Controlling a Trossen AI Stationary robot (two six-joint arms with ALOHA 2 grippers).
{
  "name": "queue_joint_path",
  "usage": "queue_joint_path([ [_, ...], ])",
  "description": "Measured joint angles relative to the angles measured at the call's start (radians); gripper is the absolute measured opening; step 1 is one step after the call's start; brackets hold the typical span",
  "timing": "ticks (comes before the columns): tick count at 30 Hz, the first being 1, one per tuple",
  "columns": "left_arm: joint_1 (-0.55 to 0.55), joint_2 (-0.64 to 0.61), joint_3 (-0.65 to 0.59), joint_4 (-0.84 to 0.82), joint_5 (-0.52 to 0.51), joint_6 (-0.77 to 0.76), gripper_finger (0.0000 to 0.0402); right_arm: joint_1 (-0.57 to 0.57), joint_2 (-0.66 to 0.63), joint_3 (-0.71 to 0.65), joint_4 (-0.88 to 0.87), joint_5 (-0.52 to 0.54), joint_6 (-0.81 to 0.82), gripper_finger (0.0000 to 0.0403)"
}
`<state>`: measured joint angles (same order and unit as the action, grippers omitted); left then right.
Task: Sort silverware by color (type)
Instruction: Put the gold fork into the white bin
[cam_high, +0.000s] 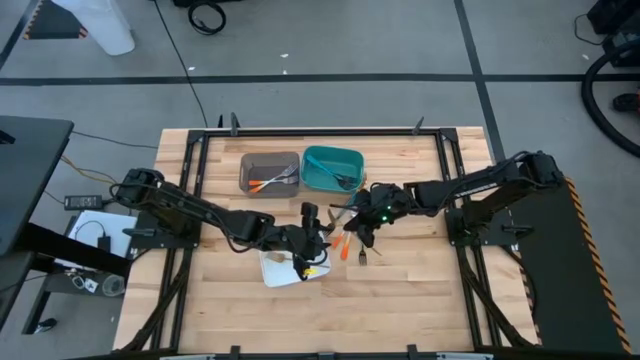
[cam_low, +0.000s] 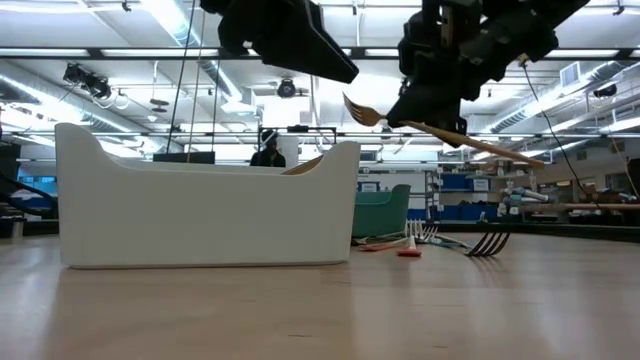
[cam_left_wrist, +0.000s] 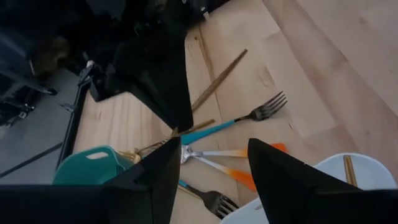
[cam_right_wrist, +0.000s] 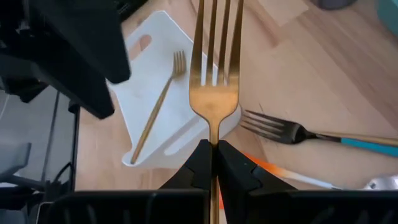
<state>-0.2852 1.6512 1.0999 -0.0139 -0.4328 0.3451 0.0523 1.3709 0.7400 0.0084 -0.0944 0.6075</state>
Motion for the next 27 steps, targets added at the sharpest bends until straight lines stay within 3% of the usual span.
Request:
queue_joint_path([
  [7,0.003,0.040,0.047,-0.042,-0.010,0.016,0.0195,0.018,0.123,0.074,-0.004,-0.004,0.002,0.0019],
  [11,-0.007,0.080,0.104,-0.195,-0.070,0.004,0.0194,0.018,0.168,0.105,-0.005,-0.009,-0.002,0.0019],
  [17,-0.022,0.132,0.192,-0.393,-0.157,0.008,0.0194,0.018,0.182,0.124,-0.001,-0.030,0.003,0.0019],
  [27,-0.027,0.172,0.230,-0.441,-0.163,0.144,0.0168,0.006,0.181,0.124,0.002,-0.066,0.011,0.0019],
])
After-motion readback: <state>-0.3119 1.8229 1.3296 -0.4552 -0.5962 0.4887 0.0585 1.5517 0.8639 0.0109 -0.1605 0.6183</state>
